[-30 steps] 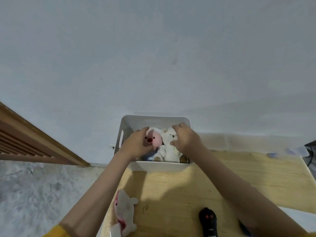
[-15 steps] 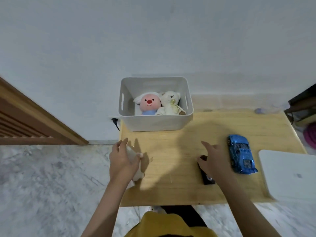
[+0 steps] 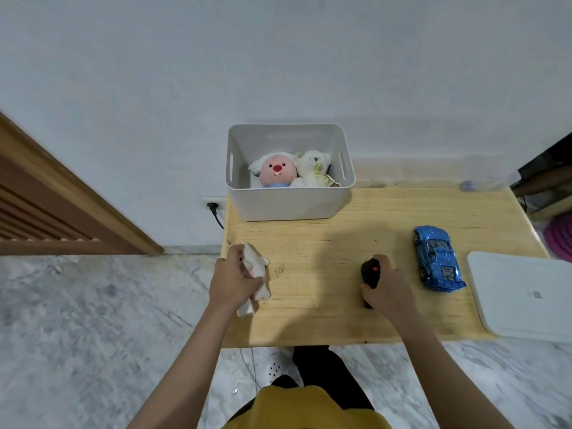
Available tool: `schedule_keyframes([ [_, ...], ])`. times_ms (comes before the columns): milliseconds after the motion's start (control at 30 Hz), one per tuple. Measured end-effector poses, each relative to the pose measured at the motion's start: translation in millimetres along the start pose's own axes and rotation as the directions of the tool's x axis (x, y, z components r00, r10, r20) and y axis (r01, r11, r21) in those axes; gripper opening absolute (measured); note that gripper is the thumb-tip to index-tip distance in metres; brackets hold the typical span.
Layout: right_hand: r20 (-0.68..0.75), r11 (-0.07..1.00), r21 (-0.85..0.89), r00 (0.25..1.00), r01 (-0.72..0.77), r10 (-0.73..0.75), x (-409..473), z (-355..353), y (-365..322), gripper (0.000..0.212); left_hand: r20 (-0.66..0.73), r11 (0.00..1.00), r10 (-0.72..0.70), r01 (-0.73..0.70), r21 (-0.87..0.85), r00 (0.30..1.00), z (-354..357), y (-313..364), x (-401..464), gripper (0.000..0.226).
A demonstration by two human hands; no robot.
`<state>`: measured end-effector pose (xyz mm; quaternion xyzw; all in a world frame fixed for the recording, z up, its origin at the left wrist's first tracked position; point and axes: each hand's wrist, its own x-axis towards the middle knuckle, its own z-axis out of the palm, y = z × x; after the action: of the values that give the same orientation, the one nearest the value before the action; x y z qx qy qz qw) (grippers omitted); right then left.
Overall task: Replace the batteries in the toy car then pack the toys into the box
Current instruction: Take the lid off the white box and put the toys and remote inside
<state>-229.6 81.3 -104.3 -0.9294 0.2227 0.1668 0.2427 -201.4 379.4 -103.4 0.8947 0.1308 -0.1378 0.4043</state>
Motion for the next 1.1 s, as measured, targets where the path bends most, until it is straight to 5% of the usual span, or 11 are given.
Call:
schedule_keyframes([
  [267,-0.377,0.918,0.259,0.907,0.299,-0.189,-9.9,-19.8,-36.7,0.063,-0.13,0.951,0.118,-0.15,-0.271,0.984,-10.1,23.6,0.2,0.08],
  [633,-0.474,0.759,0.265,0.766,0.595,-0.434,27.5,-81.6,-119.4,0.068,-0.376,0.748,0.315,-0.472,-0.467,0.871,-55.1,105.0,22.7,0.075],
  [800,-0.493,0.701,0.178,0.679,0.691,-0.544,56.2,-96.3,-154.3,0.067,-0.422,0.802,0.371,-0.515,-0.303,0.827,-75.5,136.7,58.1,0.074],
  [933,-0.447,0.637,0.115,0.612,0.762,-0.652,79.5,-95.0,-175.4,0.064,-0.321,0.918,0.386,-0.394,0.043,0.865,-81.6,149.8,101.2,0.07],
  [1100,-0.198,0.721,-0.052,0.7,0.691,-0.686,101.8,-91.0,-192.3,0.063,-0.127,0.84,0.304,-0.203,0.504,0.944,-71.4,151.3,134.7,0.063],
])
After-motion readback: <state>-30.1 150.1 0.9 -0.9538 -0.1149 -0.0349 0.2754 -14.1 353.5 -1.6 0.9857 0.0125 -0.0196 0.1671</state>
